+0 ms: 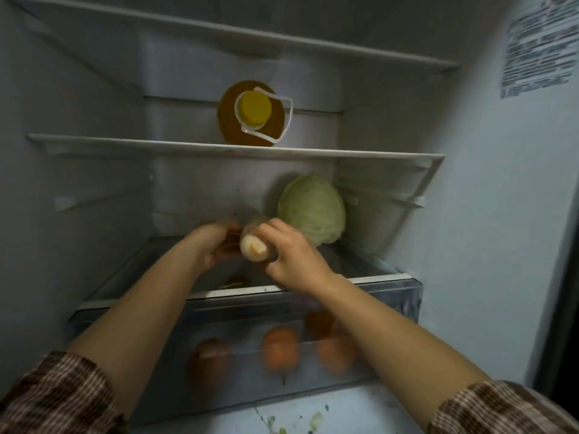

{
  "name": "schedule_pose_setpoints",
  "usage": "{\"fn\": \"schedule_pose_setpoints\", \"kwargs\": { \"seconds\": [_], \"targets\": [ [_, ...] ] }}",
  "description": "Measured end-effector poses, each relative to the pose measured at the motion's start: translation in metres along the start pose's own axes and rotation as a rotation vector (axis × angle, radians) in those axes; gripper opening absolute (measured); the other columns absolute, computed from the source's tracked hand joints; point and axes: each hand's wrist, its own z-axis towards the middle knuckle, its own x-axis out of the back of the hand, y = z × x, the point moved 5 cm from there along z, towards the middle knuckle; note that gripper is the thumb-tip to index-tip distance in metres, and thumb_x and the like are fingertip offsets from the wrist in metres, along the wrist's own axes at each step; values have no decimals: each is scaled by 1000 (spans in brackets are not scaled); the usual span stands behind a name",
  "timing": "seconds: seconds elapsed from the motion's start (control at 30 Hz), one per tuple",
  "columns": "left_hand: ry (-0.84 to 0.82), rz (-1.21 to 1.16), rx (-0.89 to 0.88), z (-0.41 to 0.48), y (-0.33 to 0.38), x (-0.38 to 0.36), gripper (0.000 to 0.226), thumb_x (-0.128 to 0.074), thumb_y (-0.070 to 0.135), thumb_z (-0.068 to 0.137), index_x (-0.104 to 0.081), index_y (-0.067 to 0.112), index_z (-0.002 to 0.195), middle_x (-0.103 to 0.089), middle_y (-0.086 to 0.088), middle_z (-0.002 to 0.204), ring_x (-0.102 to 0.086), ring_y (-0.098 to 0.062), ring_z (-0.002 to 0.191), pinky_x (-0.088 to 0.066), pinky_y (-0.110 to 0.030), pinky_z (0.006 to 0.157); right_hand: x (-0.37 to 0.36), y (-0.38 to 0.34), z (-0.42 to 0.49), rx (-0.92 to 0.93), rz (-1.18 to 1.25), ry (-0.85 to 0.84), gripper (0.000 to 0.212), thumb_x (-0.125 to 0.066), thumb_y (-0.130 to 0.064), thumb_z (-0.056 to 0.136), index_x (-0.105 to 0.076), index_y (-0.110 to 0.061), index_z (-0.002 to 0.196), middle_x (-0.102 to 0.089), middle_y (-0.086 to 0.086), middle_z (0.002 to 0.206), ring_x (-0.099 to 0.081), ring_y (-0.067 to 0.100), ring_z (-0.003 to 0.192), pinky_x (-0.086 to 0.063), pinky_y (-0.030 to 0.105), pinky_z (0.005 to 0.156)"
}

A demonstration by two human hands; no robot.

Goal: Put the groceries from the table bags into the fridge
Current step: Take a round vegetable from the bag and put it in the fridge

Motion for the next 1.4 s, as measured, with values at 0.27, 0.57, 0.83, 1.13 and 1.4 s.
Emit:
{"fn": "schedule_pose_setpoints", "kwargs": {
  "seconds": [0.27, 0.57, 0.83, 1.13, 1.4],
  "targets": [
    [-28, 88, 22, 9, -11, -2, 12, -53, 18, 96, -59, 13, 87, -62, -10, 90, -59, -17, 74, -49, -31, 67, 1, 20, 10, -201, 274, -208, 53, -70, 5, 71, -66, -14, 119, -66, 4, 123, -58, 15, 118, -45, 32, 103],
    [103, 52, -61, -9, -8, -11, 8, -61, 10, 91, -61, 7, 83, -61, -20, 98, -59, -22, 73, -52, -37, 69, 13, 27, -13, -465, 418, -57, 57, -67, 4, 72, -59, -6, 127, -64, 8, 123, -58, 15, 115, -45, 30, 103],
    [291, 332, -188, -84, -2, -7, 9, -64, 16, 83, -72, 13, 85, -69, -12, 91, -64, -27, 85, -48, -30, 71, 49, -9, -66, -542, 235, -119, 57, -67, -13, 82, -51, -13, 136, -59, 7, 131, -56, 22, 114, -40, 26, 95],
    [502, 664, -313, -279, -16, -5, 32, -53, 19, 91, -64, 12, 121, -66, -6, 120, -60, -22, 113, -43, -24, 88, 93, -109, -150, -378, 165, -210, 56, -65, -20, 85, -47, -11, 137, -50, 9, 138, -48, 25, 126, -37, 32, 102],
    [613, 1315, -422, -501, -28, 12, 35, -52, 26, 91, -58, 15, 124, -50, -5, 137, -48, -25, 122, -45, -42, 91, 115, -258, -222, -131, 203, -322, 59, -59, -31, 86, -41, -15, 140, -44, 6, 142, -40, 25, 130, -40, 38, 102]
  ]
}}
